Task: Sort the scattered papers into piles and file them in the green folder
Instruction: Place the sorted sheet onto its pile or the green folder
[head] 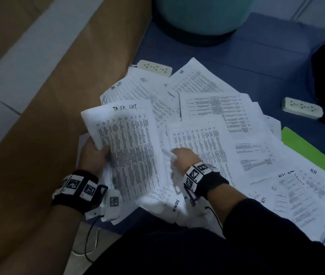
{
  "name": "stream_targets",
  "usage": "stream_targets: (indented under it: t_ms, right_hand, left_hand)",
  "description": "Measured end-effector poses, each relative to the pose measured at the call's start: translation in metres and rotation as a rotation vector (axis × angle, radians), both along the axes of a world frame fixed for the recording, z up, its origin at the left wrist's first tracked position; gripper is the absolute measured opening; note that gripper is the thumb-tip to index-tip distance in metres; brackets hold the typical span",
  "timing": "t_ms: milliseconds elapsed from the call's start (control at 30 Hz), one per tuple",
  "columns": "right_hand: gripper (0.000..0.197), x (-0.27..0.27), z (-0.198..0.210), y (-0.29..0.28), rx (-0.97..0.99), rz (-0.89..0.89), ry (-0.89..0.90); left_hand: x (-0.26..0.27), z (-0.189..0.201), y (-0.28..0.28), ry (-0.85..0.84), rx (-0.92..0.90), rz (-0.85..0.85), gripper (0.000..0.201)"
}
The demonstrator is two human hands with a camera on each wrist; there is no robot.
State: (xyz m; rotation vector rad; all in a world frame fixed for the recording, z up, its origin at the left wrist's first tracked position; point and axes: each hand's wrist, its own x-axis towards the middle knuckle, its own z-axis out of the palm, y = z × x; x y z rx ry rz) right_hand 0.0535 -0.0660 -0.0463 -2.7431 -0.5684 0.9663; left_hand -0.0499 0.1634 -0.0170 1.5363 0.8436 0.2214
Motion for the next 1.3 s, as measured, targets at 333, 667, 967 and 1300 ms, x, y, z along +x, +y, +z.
stream_targets:
  t_ms: [333, 667, 967, 1300]
  right_hand:
    - [0.006, 0.038, 0.075, -0.119, 0.498, -0.771, -0.26]
    - [0.012, 0.018, 0.102, -0.127, 0.838, -0.769, -0.133]
    - [0.018, -0.025, 0.042, -0.063, 0.564, -0.649, 0.311]
    - [0.085, 0.009, 0.014, -0.129, -0.187, -0.943, -0.16]
  left_hand:
    - [0.023, -0.021, -0.018, 0.117, 0.146, -0.033, 0.072]
    - [0.033, -0.024, -0.031, 0.193, 0.291, -0.264, 0.04]
    - [0.044, -0.022, -0.048, 0.133, 0.082, -0.196, 0.059]
    - [0.055, -0.002, -0.048, -0.07, 0.054, -0.224, 0.086]
